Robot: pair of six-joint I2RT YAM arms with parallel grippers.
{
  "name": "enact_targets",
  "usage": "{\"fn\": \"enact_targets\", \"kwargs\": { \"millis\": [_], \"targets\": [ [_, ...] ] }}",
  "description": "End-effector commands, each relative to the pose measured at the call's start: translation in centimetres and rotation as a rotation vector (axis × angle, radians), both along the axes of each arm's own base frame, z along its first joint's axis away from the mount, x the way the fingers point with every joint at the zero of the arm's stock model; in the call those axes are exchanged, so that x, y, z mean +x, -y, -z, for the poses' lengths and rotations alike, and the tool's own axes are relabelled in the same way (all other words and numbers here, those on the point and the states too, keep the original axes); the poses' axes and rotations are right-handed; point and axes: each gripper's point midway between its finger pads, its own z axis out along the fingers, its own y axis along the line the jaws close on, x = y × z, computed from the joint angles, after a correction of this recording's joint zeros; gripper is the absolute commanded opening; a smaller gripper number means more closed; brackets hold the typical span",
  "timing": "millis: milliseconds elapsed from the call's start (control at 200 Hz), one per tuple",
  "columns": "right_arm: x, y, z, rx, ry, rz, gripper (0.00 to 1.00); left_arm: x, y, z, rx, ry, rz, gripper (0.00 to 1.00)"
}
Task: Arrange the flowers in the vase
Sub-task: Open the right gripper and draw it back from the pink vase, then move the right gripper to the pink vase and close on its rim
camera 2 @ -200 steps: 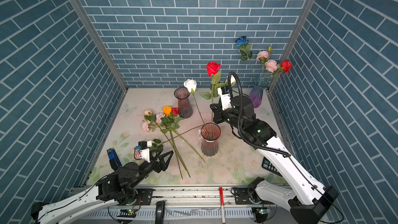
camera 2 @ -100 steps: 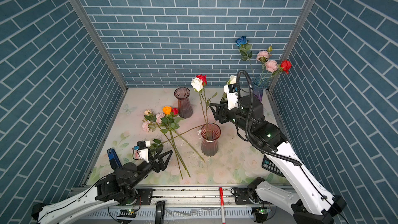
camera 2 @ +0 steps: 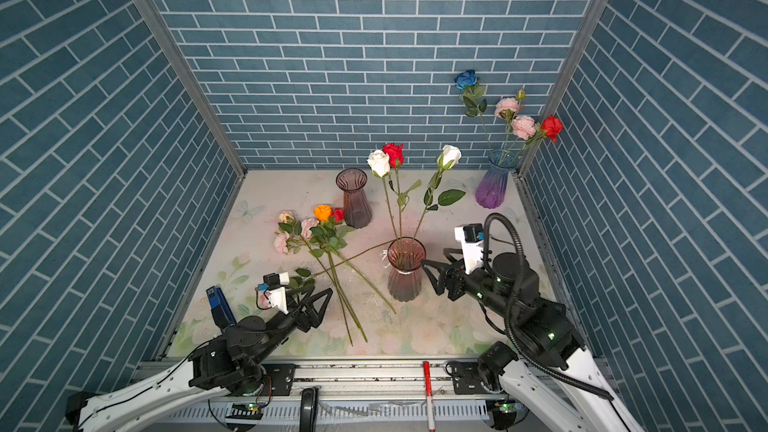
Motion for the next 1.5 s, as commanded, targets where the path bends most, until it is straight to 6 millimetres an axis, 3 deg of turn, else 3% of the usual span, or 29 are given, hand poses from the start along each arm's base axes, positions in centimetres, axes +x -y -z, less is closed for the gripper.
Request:
{"fn": "enact_targets", "kwargs": {
  "millis": [0, 220, 365, 495, 720, 780, 880, 950, 1005, 1496],
  "targets": [
    [-2.4, -3.2, 2.0, 0.077, -0.047, -0.235, 0.97, 0.6, 0.4, -0.5, -0.061, 0.015, -0.02, 0.9],
    [0.3, -2.4, 4.4, 0.094, 0.071, -0.095, 0.99, 1.6, 1.7, -0.2, -0.094, 0.008, -0.042, 0.92],
    [1.3, -1.3, 4.0, 0.099, 0.08, 0.001, 0.99, 2.0, 3.0, -0.2, -0.076, -0.001, -0.015, 0.92],
    [3.1, 0.9, 3.8, 0.092, -0.115, 0.214, 0.98, 2.3, 3.7, 0.1, -0.072, -0.014, -0.006, 0.92],
    [3.9, 2.1, 1.7, -0.05, -0.337, 0.354, 0.98, 3.0, 4.3, 0.7, -0.073, -0.04, -0.002, 0.94],
    [3.8, 1.7, 1.5, -0.04, -0.388, 0.354, 0.92, 3.1, 4.7, 0.6, -0.069, -0.042, 0.009, 0.94],
    [3.4, 0.1, 1.2, 0.001, -0.481, 0.306, 0.67, 3.3, 5.3, 0.5, -0.049, -0.039, 0.028, 0.94],
    [3.2, -0.3, 1.7, -0.003, -0.559, 0.316, 0.62, 3.3, 5.5, 0.3, -0.044, -0.033, 0.036, 0.94],
    [3.1, -0.6, 2.0, -0.03, -0.594, 0.309, 0.47, 3.3, 5.4, 0.4, -0.037, -0.039, 0.03, 0.94],
    [3.7, -0.4, 3.5, -0.07, -0.616, 0.343, 0.45, 3.7, 4.4, 1.7, -0.01, -0.108, -0.029, 0.89]
  ]
}}
